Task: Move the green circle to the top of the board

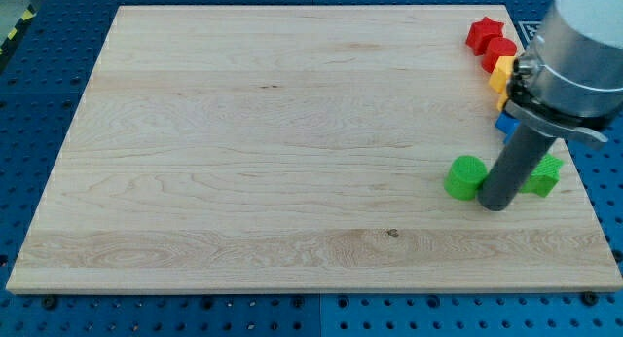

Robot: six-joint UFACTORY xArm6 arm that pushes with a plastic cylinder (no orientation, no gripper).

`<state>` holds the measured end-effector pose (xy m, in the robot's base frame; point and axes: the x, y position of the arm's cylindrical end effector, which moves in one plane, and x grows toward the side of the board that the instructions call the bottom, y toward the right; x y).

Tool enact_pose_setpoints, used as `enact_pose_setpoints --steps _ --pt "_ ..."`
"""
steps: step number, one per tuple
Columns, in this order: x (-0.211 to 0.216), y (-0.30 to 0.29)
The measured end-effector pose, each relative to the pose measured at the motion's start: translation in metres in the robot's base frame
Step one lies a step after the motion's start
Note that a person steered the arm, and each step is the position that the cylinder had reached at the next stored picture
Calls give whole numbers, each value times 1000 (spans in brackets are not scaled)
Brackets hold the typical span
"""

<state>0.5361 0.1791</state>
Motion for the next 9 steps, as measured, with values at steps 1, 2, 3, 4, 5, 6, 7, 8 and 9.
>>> enact_pose_setpoints --steps 1,2,3,4,5,6,7,8,9 --pt "-3 -14" --pt "-3 10" --pt "-6 10" --pt "-13 -16" --pt "-13 -37" --pt "-15 -53" --pt "-26 -53" --pt "-28 -53" --pt "-30 -38"
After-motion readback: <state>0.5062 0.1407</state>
